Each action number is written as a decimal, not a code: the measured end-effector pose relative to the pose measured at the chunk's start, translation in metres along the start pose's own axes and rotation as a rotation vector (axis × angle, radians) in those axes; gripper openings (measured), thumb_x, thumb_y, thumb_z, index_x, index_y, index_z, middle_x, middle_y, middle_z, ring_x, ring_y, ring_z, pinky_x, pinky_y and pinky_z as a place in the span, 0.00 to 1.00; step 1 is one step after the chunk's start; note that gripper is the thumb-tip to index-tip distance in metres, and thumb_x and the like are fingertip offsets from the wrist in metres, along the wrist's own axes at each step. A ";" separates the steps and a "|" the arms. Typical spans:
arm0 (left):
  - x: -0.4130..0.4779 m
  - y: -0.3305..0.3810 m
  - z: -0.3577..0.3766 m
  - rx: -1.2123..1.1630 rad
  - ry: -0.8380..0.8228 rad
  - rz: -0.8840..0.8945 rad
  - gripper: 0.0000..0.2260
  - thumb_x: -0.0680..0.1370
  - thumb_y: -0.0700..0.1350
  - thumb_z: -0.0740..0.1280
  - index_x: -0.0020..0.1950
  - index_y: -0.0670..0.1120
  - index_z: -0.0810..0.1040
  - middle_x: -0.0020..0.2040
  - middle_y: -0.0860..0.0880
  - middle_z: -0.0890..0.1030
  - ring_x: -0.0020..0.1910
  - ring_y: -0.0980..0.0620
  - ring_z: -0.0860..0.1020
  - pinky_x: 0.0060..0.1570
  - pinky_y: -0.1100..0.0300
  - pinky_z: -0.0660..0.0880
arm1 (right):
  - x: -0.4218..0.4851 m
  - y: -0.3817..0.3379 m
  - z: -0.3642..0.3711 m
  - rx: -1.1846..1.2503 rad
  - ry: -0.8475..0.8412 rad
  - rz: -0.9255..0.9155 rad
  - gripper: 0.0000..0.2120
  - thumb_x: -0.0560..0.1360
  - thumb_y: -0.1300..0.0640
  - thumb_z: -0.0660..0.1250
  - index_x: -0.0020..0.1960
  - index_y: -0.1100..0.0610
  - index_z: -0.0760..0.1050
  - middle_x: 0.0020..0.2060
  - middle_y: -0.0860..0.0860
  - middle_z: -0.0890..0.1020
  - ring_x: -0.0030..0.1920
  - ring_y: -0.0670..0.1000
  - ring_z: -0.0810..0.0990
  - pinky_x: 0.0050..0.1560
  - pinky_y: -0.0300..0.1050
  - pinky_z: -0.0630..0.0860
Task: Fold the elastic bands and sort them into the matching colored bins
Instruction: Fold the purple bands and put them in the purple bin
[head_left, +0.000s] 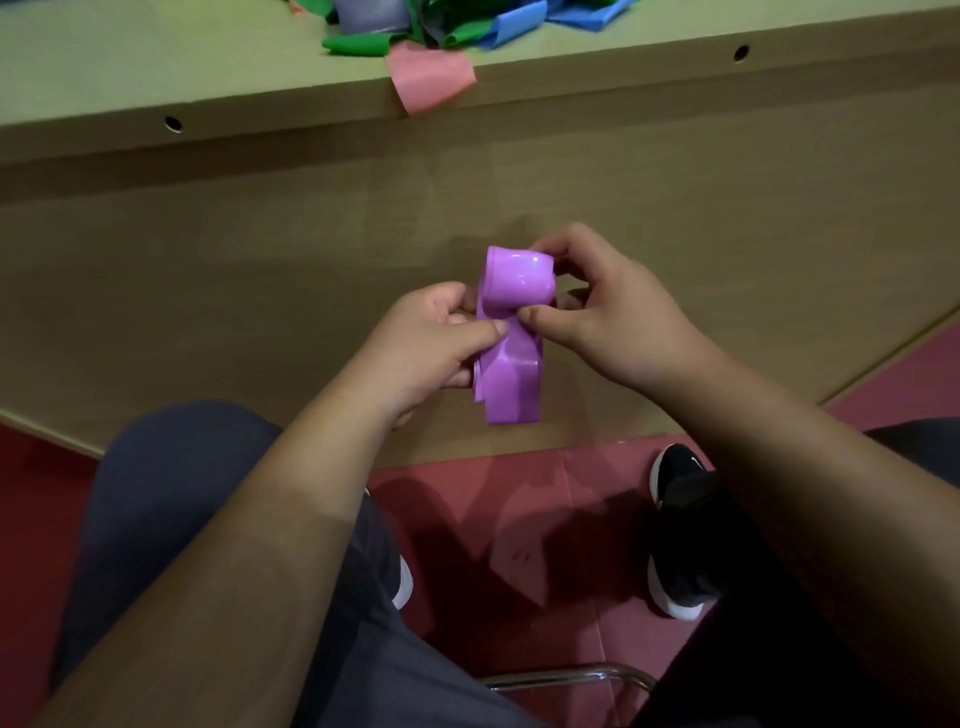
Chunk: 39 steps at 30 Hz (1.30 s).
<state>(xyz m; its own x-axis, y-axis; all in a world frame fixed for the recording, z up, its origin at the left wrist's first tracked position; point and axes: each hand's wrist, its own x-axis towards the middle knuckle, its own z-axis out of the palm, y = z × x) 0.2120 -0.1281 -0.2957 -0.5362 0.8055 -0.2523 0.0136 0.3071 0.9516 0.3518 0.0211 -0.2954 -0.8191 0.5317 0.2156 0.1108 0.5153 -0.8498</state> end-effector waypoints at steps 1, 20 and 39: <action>0.000 -0.001 0.000 0.011 0.000 0.008 0.06 0.82 0.38 0.70 0.58 0.44 0.81 0.38 0.52 0.83 0.38 0.57 0.82 0.38 0.63 0.78 | 0.000 0.000 0.001 -0.008 0.005 -0.004 0.18 0.75 0.61 0.77 0.60 0.51 0.76 0.55 0.44 0.84 0.37 0.50 0.77 0.46 0.45 0.78; -0.006 0.002 -0.004 -0.070 -0.038 0.018 0.09 0.82 0.36 0.70 0.60 0.46 0.80 0.52 0.47 0.87 0.48 0.54 0.83 0.51 0.59 0.79 | 0.000 0.002 0.010 -0.147 0.058 -0.157 0.14 0.72 0.65 0.71 0.55 0.55 0.74 0.54 0.50 0.84 0.53 0.53 0.83 0.54 0.59 0.79; 0.003 -0.001 -0.013 -0.138 -0.102 0.010 0.15 0.85 0.38 0.66 0.72 0.48 0.78 0.60 0.50 0.86 0.56 0.56 0.82 0.56 0.63 0.77 | 0.005 0.001 0.000 0.197 -0.034 0.074 0.08 0.74 0.59 0.74 0.53 0.52 0.84 0.58 0.51 0.85 0.58 0.52 0.85 0.68 0.56 0.78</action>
<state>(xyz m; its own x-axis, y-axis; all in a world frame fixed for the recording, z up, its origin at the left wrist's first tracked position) 0.1994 -0.1327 -0.2949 -0.4476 0.8578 -0.2527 -0.1017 0.2319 0.9674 0.3473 0.0242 -0.2954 -0.8319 0.5381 0.1359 0.0613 0.3324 -0.9411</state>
